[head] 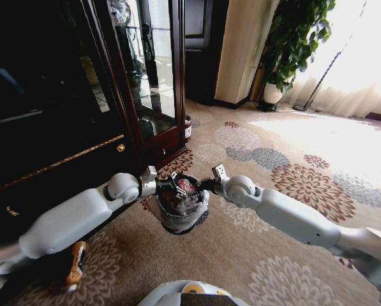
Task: Pick up the trash from the ground and place it into the trash bin.
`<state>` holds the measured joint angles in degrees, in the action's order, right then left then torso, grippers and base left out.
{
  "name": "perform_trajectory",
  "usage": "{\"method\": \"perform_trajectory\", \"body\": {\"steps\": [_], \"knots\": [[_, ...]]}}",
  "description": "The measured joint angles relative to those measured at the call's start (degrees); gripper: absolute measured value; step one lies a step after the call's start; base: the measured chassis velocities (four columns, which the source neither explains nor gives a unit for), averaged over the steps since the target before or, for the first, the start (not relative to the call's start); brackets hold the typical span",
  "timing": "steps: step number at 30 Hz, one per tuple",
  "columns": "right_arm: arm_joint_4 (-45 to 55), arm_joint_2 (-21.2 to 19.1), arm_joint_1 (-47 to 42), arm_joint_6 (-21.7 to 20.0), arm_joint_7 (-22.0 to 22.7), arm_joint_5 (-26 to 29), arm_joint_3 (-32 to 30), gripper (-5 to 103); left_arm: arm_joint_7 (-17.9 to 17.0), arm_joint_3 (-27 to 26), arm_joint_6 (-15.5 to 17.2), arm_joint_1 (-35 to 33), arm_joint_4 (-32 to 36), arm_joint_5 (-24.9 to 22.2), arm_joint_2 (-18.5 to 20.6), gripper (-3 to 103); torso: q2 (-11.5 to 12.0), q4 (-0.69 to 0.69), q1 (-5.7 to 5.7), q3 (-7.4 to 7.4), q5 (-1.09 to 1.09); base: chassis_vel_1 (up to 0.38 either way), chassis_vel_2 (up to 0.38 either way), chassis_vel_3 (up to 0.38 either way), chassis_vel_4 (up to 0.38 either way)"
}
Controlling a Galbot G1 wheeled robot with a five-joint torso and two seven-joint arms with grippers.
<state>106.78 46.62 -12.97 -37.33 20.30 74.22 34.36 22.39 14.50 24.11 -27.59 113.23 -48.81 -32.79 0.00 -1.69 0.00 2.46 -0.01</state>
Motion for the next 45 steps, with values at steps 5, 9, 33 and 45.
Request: {"method": "perform_trajectory", "body": {"steps": [5, 9, 33, 45], "knots": [[0.6, -0.6, -0.5, 0.0, -0.2, 0.0, -0.6, 1, -1.6, -5.9, 0.1, -4.9, 2.3, -1.0, 0.8, 100, 0.0, -0.01, 0.00, 0.00, 0.02, 0.000, 0.000, 0.000, 0.000], [0.6, -1.1, -1.5, 0.0, -0.1, -0.1, -1.8, 1, -9.5, -13.0, 1.1, -10.0, 5.2, -4.9, 0.5, 100, 0.0, 0.00, 0.00, 0.00, 0.02, 0.000, 0.000, 0.000, 0.000], [4.9, -12.4, -22.4, 0.1, -3.7, -5.2, -27.1, 1, -69.0, -47.4, 10.8, -51.1, 19.6, -13.9, -22.2, 100, 0.0, -0.07, 0.00, -0.01, 0.00, 0.000, 0.000, 0.000, 0.000], [5.8, -11.7, -28.1, 2.4, -6.1, -12.3, -31.3, 1, -26.1, -61.9, -8.6, -69.6, 9.3, 7.8, -30.2, 100, 0.0, 0.01, 0.00, 0.00, 0.00, 0.000, 0.000, 0.000, 0.000]]}}
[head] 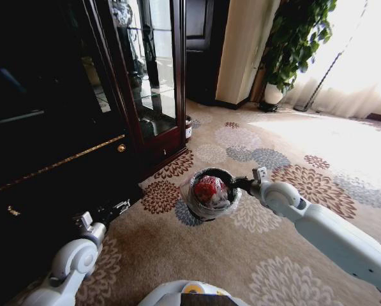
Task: Pick up the trash from the ground and place it into the trash bin.
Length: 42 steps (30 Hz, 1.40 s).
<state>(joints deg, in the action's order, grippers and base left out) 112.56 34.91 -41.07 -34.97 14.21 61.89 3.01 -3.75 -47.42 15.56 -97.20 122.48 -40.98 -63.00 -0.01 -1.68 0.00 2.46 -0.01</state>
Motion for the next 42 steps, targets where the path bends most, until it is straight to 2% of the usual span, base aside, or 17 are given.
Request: {"method": "perform_trajectory", "body": {"steps": [3, 7, 12, 21, 27, 29, 30, 32, 34, 37, 40, 42], "knots": [[2.3, -0.1, -6.3, -0.1, -1.1, -2.1, -4.5, 1, 1.9, 0.0, -1.6, -2.2, 0.2, 2.0, -2.2, 100, 0.0, -0.03, 0.00, 0.00, -0.02, 0.000, 0.000, 0.000, 0.000], [5.1, -0.1, -13.5, -0.6, -1.2, -3.0, -9.3, 1, 1.8, 1.1, -2.1, -2.4, -0.2, 2.9, -3.6, 100, 0.0, 0.02, 0.00, 0.00, -0.01, 0.000, 0.000, 0.000, 0.000], [7.2, 0.6, -20.0, -0.6, -2.7, -5.2, -14.4, 1, 1.5, 2.6, -2.2, -1.9, -1.0, 4.3, -3.9, 100, 0.0, -0.01, 0.00, 0.00, -0.01, 0.016, 0.007, -0.027, -0.006], [9.3, 0.5, -27.0, -0.4, -5.2, -6.7, -21.0, 1, 0.5, 5.4, -2.3, -0.8, -1.5, 6.1, -4.3, 100, 0.0, -0.01, 0.00, 0.01, 0.00, 0.158, -0.011, -0.172, 0.007], [10.0, 0.4, -28.8, -0.3, -5.6, -6.9, -22.6, 1, -0.7, 6.1, -2.1, -0.2, -2.8, 6.2, -5.0, 100, 0.0, -0.01, 0.00, 0.01, 0.01, 0.303, -0.095, -0.323, 0.092], [10.0, 0.4, -28.9, 0.1, -5.7, -7.0, -22.6, 1, -2.1, 6.1, -2.0, 0.3, -4.8, 6.1, -5.5, 100, 0.0, -0.02, 0.00, 0.00, -0.03, 0.352, -0.142, -0.356, 0.153], [9.7, 0.5, -28.7, 0.8, -5.6, -7.1, -22.2, 1, -4.0, 6.0, -2.0, 1.0, -7.5, 5.2, -5.8, 100, 0.0, -0.01, 0.00, 0.00, 0.06, 0.312, -0.175, -0.337, 0.170], [9.5, 0.5, -28.5, 0.9, -5.6, -7.1, -22.1, 1, -4.7, 6.0, -2.0, 1.3, -8.2, 4.8, -5.8, 100, 0.0, -0.01, 0.00, 0.00, 0.07, 0.312, -0.179, -0.314, 0.170], [9.1, 0.4, -27.6, 1.0, -5.4, -6.9, -21.4, 1, -7.8, 6.0, -2.0, 2.4, -10.8, 3.2, -6.3, 100, 0.0, -0.03, -0.01, -0.02, 0.00, 0.184, -0.160, -0.188, 0.170], [8.8, 0.4, -26.8, 1.1, -5.0, -6.8, -20.7, 1, -9.4, 6.1, -2.0, 3.4, -12.5, 3.1, -6.7, 100, 0.0, 0.01, -0.01, -0.02, -0.01, 0.110, -0.122, -0.099, 0.136], [8.8, 0.4, -25.7, 1.2, -3.9, -6.4, -19.8, 1, -16.8, 6.3, -2.1, 6.4, -19.2, 0.8, -7.9, 100, 0.0, 0.01, 0.00, 0.02, 0.00, -0.015, -0.024, 0.018, 0.006], [8.9, 0.4, -25.7, 1.2, -3.8, -6.4, -19.8, 1, -17.0, 6.2, -2.1, 6.5, -20.1, 0.6, -7.9, 100, 0.0, 0.01, 0.00, 0.02, 0.01, -0.073, 0.024, 0.061, -0.042]]}}
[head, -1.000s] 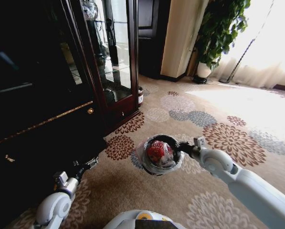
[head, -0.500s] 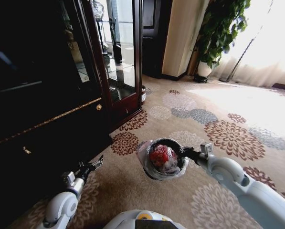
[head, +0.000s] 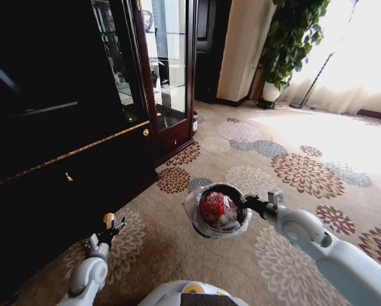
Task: Pick up the trash from the ground and place it into the trash bin.
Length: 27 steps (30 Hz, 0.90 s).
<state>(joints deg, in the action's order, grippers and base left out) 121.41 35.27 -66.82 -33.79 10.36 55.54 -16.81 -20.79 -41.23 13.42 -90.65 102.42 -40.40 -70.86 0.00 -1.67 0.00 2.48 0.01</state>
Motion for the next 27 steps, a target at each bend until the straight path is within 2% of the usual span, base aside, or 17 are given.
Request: {"method": "perform_trajectory", "body": {"steps": [1, 3, 4, 8, 9, 12, 15, 20, 23, 25, 27], "knots": [[0.1, 0.0, -0.4, 0.0, 0.1, 0.0, -0.2, 1, -0.2, -0.4, -0.6, 0.6, -3.4, -0.7, 0.3, 100, 0.0, -0.03, 0.01, 0.00, 0.00, -0.070, 0.041, 0.064, -0.032], [0.2, -0.4, -1.2, 0.1, 0.1, -0.1, -0.5, 1, 1.8, -0.8, -1.5, 1.1, -8.5, -2.1, 2.1, 100, 0.0, -0.03, 0.01, 0.01, 0.01, -0.035, 0.019, 0.026, -0.016], [0.2, -0.4, -1.2, 0.1, 0.1, -0.1, -0.5, 1, 1.8, -0.8, -1.5, 1.1, -8.5, -2.1, 2.1, 100, 0.0, -0.03, 0.01, 0.01, 0.01, 0.000, 0.000, 0.000, 0.000], [0.7, -1.0, -1.8, 0.1, 0.3, -0.1, -0.6, 1, 9.5, -0.3, -3.7, 1.8, -15.7, -4.4, 7.4, 100, 0.0, -0.02, 0.00, -0.02, 0.00, 0.000, 0.000, 0.000, 0.000], [0.7, -1.0, -1.8, 0.1, 0.3, -0.1, -0.6, 1, 9.5, -0.3, -3.7, 1.8, -15.7, -4.4, 7.4, 100, 0.0, -0.02, 0.00, -0.02, 0.00, 0.000, 0.000, 0.000, 0.000], [1.4, -1.4, -1.8, 0.1, 1.0, 0.2, 0.0, 1, 14.7, 2.1, -5.8, 4.1, -21.0, -4.3, 10.5, 100, 0.0, -0.03, 0.00, -0.01, 0.01, 0.000, 0.000, 0.000, 0.000], [1.8, -1.8, -1.9, 0.1, 1.3, 0.3, 0.4, 1, 16.6, 3.4, -6.4, 5.6, -22.4, -3.3, 11.0, 100, 0.0, -0.01, 0.00, -0.02, -0.01, 0.000, 0.000, 0.000, 0.000], [2.9, -2.7, -2.2, 0.1, 1.9, 1.0, 0.4, 1, 17.0, 5.5, -4.8, 9.0, -24.9, -1.2, 9.5, 102, 0.0, 0.00, 0.00, -0.02, -0.01, 0.000, 0.000, 0.000, 0.000], [3.3, -3.1, -3.7, 0.2, 1.9, 1.4, -1.6, 1, 16.8, 6.1, -4.3, 9.8, -26.7, -0.7, 8.5, 97, 0.0, -0.03, 0.00, -0.01, 0.00, 0.000, 0.000, 0.000, 0.000], [3.5, -3.8, -5.3, 0.3, 1.6, 1.5, -3.9, 1, 16.6, 6.4, -4.3, 10.1, -28.2, -0.5, 8.1, 88, 0.0, -0.01, 0.00, -0.02, 0.01, 0.000, 0.000, 0.000, 0.000], [3.5, -4.0, -5.6, 0.3, 1.4, 1.5, -4.5, 1, 16.6, 6.4, -4.3, 10.2, -28.7, -0.5, 8.1, 88, 0.0, 0.00, 0.00, -0.02, 0.01, 0.000, 0.000, 0.000, 0.000]]}}
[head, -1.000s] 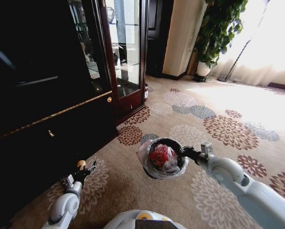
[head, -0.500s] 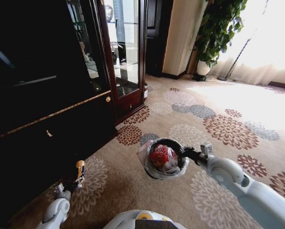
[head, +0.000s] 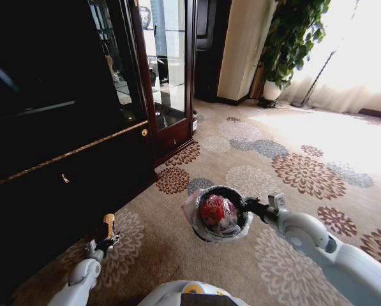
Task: Pick up the trash from the ground and place it into the trash bin.
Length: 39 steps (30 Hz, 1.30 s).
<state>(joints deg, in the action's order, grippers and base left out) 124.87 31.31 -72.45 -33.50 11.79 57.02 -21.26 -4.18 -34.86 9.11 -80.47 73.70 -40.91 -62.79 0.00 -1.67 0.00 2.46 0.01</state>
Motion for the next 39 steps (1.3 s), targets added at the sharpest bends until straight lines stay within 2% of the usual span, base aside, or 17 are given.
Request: {"method": "perform_trajectory", "body": {"steps": [4, 5, 7, 8, 11, 12, 14, 16, 22, 26, 28, 30, 32, 33, 35, 36, 39], "knots": [[0.0, -0.7, -0.6, 0.1, -0.4, 0.2, -1.3, 1, 0.0, -0.1, -1.2, 0.6, -3.7, 0.1, 0.2, 72, 0.0, -0.02, 0.00, 0.00, -0.02, 0.000, 0.000, 0.000, 0.000], [0.0, -0.7, -0.6, 0.1, -0.4, 0.2, -1.3, 1, 0.0, -0.1, -1.2, 0.6, -3.7, 0.1, 0.2, 72, 0.0, -0.02, 0.00, 0.00, -0.02, 0.000, 0.000, 0.000, 0.000], [0.3, -0.8, -0.6, 0.2, -0.4, 0.2, -1.1, 1, 0.1, -0.1, -2.2, 0.8, -4.5, 0.2, 0.4, 61, 0.0, -0.02, 0.00, 0.00, -0.04, 0.000, 0.000, 0.000, 0.000], [0.3, -0.8, -0.6, 0.2, -0.4, 0.2, -1.1, 1, 0.1, -0.1, -2.2, 0.8, -4.5, 0.2, 0.4, 61, 0.0, -0.02, 0.00, 0.00, -0.04, 0.000, 0.000, 0.000, 0.000], [0.5, -0.8, -0.4, 0.2, -0.4, 0.2, -0.3, 1, 0.1, -0.3, -2.8, 0.5, -4.4, 0.7, 0.4, 45, 0.0, -0.03, 0.00, 0.00, -0.04, 0.000, 0.000, 0.000, 0.000], [0.5, -0.8, -0.4, 0.2, -0.4, 0.2, -0.3, 1, 0.1, -0.3, -2.8, 0.5, -4.4, 0.7, 0.4, 45, 0.0, -0.03, 0.00, 0.00, -0.04, 0.000, 0.000, 0.000, 0.000], [0.9, -0.8, -0.4, 0.3, -0.4, 0.2, -0.1, 1, 0.2, -0.3, -3.3, 0.4, -4.2, 1.3, 0.4, 35, 0.0, -0.05, 0.00, 0.00, -0.01, 0.000, 0.000, 0.000, 0.000], [1.0, -0.8, -0.4, 0.3, -0.4, 0.1, -0.1, 1, 0.3, -0.3, -3.3, 0.3, -4.1, 1.4, 0.4, 31, 0.0, -0.05, 0.00, 0.00, -0.01, 0.000, 0.000, 0.000, 0.000], [1.8, -0.1, -2.3, 0.4, -0.5, -0.3, -2.0, 1, 0.6, -0.2, -3.9, -0.9, -1.9, 3.0, -0.3, 12, 0.0, -0.01, 0.00, 0.00, 0.00, 0.000, 0.000, 0.000, 0.000], [2.0, 0.1, -2.8, 0.6, -0.8, -0.5, -2.6, 1, 0.6, -0.2, -3.8, -1.7, -0.4, 4.0, -0.9, 8, 0.0, 0.00, 0.00, 0.00, -0.01, 0.000, 0.000, 0.000, 0.000], [2.1, 0.2, -2.8, 1.0, -1.2, -0.6, -2.8, 1, 1.2, -0.4, -2.6, -3.5, 2.9, 5.0, -1.8, -3, 0.0, -0.03, 0.00, 0.00, -0.01, 0.000, 0.000, 0.000, 0.000], [2.1, 0.2, -2.7, 1.1, -1.3, -0.6, -2.7, 1, 1.8, -0.5, -2.0, -4.2, 4.3, 5.1, -2.1, -3, 0.0, -0.02, 0.00, 0.00, -0.01, 0.000, 0.000, 0.000, 0.000], [2.0, 0.2, -2.0, 1.5, -1.4, -0.6, -2.1, 1, 1.9, -0.6, -1.2, -6.1, 8.5, 6.2, -3.5, 7, 0.0, -0.02, 0.00, 0.00, -0.03, 0.000, 0.000, 0.000, 0.000], [2.0, 0.2, -2.0, 1.5, -1.4, -0.6, -2.1, 1, 1.9, -0.6, -1.2, -6.1, 8.5, 6.2, -3.5, 7, 0.0, -0.02, 0.00, 0.00, -0.03, 0.000, 0.000, 0.000, 0.000], [1.7, 0.3, -1.1, 1.8, -1.4, -0.6, -1.5, 1, 0.2, -0.4, 0.6, -8.1, 12.8, 6.3, -4.8, 18, 0.0, -0.02, 0.00, 0.00, -0.01, 0.000, 0.000, 0.000, 0.000], [1.7, 0.3, -1.1, 1.8, -1.4, -0.6, -1.5, 1, 0.2, -0.4, 0.6, -8.1, 12.8, 6.3, -4.8, 18, 0.0, -0.02, 0.00, 0.00, -0.01, 0.000, 0.000, 0.000, 0.000], [1.5, 0.3, -0.8, 1.9, -1.5, -0.6, -1.3, 1, -2.7, -0.4, 2.8, -9.7, 16.3, 5.0, -5.3, 28, 0.0, -0.03, 0.00, 0.00, -0.02, 0.000, 0.000, 0.000, 0.000]]}}
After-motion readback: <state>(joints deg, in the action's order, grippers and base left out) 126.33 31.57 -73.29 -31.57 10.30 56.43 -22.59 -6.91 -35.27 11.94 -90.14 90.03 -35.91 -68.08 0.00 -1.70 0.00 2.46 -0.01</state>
